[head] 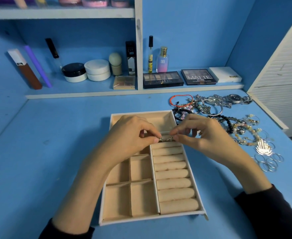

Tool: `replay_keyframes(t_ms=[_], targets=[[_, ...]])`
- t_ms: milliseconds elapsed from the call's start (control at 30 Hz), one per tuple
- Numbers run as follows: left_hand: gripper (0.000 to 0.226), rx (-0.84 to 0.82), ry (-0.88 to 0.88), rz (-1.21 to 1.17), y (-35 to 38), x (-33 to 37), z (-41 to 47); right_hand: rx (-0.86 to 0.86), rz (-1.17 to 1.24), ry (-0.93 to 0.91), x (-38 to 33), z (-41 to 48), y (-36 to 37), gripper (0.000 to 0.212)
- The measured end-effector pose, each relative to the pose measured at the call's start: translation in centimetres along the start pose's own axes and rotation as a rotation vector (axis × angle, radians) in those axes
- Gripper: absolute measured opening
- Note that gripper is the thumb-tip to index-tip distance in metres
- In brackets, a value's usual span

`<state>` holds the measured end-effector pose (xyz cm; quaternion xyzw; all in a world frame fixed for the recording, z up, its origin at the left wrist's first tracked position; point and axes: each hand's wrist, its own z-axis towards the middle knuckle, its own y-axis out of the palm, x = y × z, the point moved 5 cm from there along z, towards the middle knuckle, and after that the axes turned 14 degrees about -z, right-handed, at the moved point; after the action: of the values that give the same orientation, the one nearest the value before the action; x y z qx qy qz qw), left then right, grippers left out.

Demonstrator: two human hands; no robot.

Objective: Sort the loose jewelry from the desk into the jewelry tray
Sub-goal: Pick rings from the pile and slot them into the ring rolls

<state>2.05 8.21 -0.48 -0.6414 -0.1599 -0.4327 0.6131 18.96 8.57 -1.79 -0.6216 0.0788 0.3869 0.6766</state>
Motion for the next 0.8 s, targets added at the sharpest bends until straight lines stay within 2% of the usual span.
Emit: replay_keyframes(t_ms=[300, 467, 600, 800], targets=[[0.011, -0.020, -0.009, 0.036, 0.2, 0.3, -0.1, 0.022, -0.011, -0.016, -0.2, 0.1, 0.3, 0.016], [0.013, 0.009, -0.037, 0.041, 0.1, 0.8, -0.2, 0.009, 0.092, 0.033, -0.1, -0.3, 0.1, 0.010], [0.017, 0.063, 0.010, 0.013, 0.7, 3.0, 0.2, 0.132, 0.240, 0.119, 1.1, -1.9, -2.1, 0.010], [0.021, -0.132, 0.150, 0.062, 6.5, 7.8, 1.0, 0.308, 0.098, 0.260, 5.8, -6.1, -6.7, 0.012]])
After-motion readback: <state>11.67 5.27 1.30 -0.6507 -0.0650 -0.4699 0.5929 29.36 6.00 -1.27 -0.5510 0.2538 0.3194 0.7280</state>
